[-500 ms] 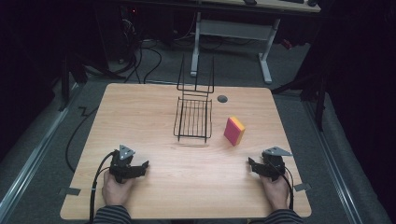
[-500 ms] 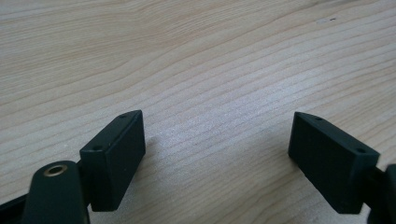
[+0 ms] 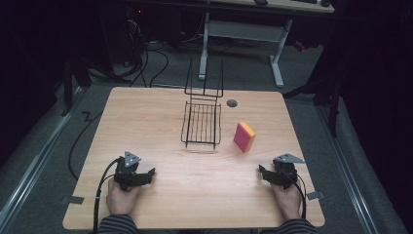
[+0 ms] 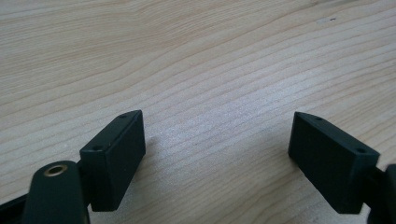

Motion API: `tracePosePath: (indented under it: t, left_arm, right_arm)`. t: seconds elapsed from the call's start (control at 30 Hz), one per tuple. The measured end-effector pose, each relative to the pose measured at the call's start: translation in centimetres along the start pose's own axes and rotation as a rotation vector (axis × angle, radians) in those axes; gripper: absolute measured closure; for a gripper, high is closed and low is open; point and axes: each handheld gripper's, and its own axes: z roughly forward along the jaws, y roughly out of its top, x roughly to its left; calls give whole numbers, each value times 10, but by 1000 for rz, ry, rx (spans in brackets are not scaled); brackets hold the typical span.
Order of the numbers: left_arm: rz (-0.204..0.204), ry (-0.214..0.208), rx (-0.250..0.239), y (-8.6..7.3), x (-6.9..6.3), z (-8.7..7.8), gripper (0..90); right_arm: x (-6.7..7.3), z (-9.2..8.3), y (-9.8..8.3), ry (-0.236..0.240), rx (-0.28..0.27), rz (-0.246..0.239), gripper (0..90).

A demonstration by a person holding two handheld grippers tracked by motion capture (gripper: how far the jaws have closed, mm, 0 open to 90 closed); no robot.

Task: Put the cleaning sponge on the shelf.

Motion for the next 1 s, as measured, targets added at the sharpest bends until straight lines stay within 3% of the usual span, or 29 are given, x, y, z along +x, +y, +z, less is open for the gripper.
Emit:
tracePosePath:
  t: [1.0]
  left_arm:
    - [0,-1,0,0,0,0,192]
  right_arm:
    - [3,-1,0,16,-10,13,350]
